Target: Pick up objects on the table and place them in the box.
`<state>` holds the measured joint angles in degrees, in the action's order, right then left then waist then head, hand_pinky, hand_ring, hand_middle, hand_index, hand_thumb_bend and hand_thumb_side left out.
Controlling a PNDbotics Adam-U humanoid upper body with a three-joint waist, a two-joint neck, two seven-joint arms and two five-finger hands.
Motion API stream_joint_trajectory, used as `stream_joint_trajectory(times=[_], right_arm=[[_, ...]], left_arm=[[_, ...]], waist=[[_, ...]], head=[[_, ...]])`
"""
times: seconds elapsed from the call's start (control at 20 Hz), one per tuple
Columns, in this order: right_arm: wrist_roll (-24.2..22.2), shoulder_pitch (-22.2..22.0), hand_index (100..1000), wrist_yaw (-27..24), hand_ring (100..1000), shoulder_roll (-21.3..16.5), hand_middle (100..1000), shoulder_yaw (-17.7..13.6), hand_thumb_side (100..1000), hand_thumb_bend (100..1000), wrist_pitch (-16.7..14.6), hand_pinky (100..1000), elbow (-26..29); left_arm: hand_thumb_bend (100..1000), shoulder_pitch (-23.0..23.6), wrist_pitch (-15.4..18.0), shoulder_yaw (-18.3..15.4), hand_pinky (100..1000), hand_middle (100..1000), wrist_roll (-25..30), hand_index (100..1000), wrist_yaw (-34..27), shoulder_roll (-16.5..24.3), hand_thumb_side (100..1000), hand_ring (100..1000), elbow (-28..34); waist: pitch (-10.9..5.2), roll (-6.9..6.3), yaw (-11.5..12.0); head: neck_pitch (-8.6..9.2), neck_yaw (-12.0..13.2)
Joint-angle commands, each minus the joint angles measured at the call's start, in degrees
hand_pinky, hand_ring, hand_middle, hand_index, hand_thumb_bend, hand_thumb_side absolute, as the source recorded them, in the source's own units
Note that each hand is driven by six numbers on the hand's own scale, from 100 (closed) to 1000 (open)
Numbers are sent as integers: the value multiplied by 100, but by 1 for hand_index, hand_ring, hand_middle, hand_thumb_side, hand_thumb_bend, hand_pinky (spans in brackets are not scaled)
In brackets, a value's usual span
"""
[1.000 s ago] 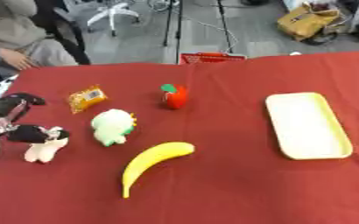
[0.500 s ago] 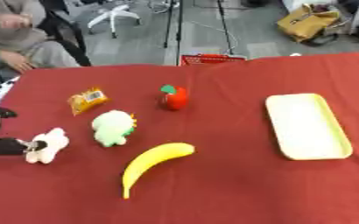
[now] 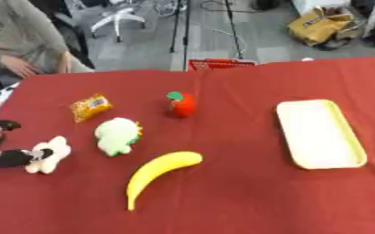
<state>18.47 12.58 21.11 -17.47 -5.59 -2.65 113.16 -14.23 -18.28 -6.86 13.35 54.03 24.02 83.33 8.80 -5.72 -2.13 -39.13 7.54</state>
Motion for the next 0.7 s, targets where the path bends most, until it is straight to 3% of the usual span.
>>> stream_joint_trajectory(times=[0.05,0.45,0.7], right_arm=[[-19,57,736,-17,619,-77,612,-1,665,251,-2,594,143],[-15,53,736,-18,619,-80,613,-8,667,251,1,594,143],[-17,53,736,-16,619,-78,613,-5,667,251,2,594,143]], left_arm=[[856,-182,153,72,758,788,-61,857,-121,75,499,813,-151],[834,-219,109,122,772,784,537,853,179,91,480,809,-249],[834,-171,22,72,762,782,626,850,296,59,476,801,-245]], waist=[[-176,3,-5],[-174,12,1],[-174,20,22]], head=[[68,15],[73,13],[81,9]])
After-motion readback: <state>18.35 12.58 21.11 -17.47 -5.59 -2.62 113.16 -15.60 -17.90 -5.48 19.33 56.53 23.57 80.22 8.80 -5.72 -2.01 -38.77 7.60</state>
